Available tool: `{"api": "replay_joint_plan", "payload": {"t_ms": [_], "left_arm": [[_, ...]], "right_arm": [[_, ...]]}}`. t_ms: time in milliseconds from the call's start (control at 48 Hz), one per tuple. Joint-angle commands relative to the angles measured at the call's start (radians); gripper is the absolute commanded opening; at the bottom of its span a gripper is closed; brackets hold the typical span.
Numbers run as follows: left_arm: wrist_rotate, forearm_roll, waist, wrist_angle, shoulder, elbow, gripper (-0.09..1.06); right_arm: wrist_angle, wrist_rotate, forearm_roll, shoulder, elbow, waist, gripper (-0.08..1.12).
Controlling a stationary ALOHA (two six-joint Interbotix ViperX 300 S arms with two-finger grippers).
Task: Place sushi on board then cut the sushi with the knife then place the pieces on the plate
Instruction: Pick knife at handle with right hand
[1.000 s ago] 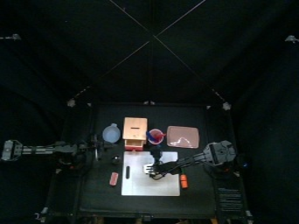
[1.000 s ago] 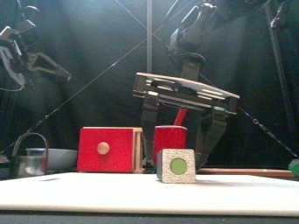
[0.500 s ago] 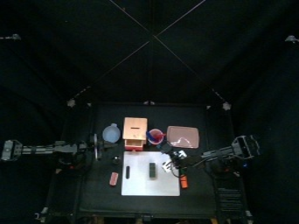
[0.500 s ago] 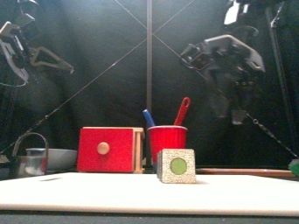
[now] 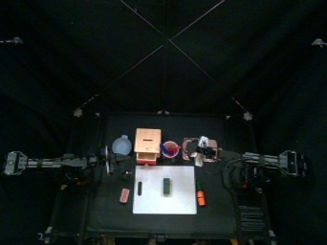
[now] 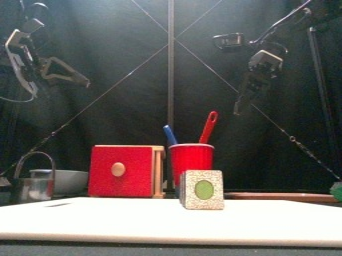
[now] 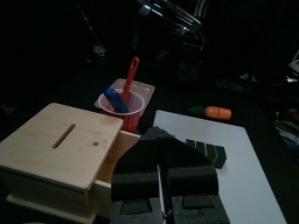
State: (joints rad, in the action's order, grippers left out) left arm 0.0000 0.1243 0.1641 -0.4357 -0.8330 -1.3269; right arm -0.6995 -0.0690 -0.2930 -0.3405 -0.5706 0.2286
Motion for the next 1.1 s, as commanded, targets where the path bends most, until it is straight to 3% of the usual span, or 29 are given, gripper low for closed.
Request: {"api": "replay_joint_plan", "payload": {"t_ms": [21,271,479,750,1104], "left_arm": [[0.003,0.0,0.011,-0.009,0.003,0.028,-0.02],[0.002,0.0,0.029,-0.009,0.003,0.028,-0.02],[0.002,0.0,0.032,-0.009,0.003,0.025,-0.02],[-0.002,0.002,0.032,-0.009,0.003,0.015,-0.02],[-0.003,0.003,0.032,-0.009,0.005,0.012,-0.02]], "right_arm": [[-0.002,-0.071,0.023,0.054,0.075,0.006,0.97],[-0.02,-0.104,-0.132,0.17,0.152,0.026,0.97],[-0.146,-0.109,-0.132,0.253,0.21,0.017,0.95],[-0.201,-0.221,-0.028,0.285,0.287,0.015,0.76],[-0.268,-0.229,-0.015,0.319,0.316,0.02,0.7]]}}
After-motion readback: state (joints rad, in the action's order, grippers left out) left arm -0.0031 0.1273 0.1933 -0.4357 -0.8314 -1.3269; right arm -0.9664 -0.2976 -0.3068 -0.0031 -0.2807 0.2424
